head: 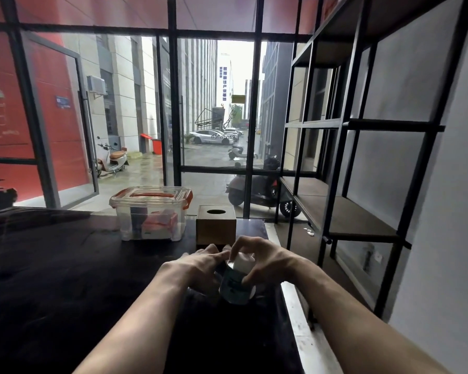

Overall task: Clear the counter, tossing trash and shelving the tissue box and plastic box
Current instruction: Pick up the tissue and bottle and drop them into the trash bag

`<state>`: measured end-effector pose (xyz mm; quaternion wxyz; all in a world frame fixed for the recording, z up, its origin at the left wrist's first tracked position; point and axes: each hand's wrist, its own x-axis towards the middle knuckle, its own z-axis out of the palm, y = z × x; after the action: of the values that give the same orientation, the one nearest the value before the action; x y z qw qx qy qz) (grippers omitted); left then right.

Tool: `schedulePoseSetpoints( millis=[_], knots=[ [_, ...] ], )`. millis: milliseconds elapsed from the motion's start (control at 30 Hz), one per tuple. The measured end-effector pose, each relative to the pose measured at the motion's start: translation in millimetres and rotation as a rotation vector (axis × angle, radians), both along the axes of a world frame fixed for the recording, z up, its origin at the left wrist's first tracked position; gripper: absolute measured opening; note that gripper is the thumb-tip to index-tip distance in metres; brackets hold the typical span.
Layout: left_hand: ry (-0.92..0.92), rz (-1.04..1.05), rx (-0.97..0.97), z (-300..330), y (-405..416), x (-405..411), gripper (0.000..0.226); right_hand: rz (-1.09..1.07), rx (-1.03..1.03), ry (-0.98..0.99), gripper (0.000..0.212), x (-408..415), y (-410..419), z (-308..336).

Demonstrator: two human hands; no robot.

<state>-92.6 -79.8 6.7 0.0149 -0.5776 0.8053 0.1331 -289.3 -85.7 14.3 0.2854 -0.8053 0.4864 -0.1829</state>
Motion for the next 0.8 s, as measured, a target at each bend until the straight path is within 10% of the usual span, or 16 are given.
schedulePoseSetpoints(
  millis=[433, 800],
  knots=[
    [-0.015, -0.044, 0.021, -11.3, -7.4, -3.1, 0.052, -0.239, -0.121, -0.007, 0.052, -38.5, -7.4, 13.4],
    [0.321, 0.028, -0.147, -25.9, -16.9, 22.2, 0.046, -0.448, -0.298, 0.032, 0.06, -33.9, -4.6, 3.0]
  ],
)
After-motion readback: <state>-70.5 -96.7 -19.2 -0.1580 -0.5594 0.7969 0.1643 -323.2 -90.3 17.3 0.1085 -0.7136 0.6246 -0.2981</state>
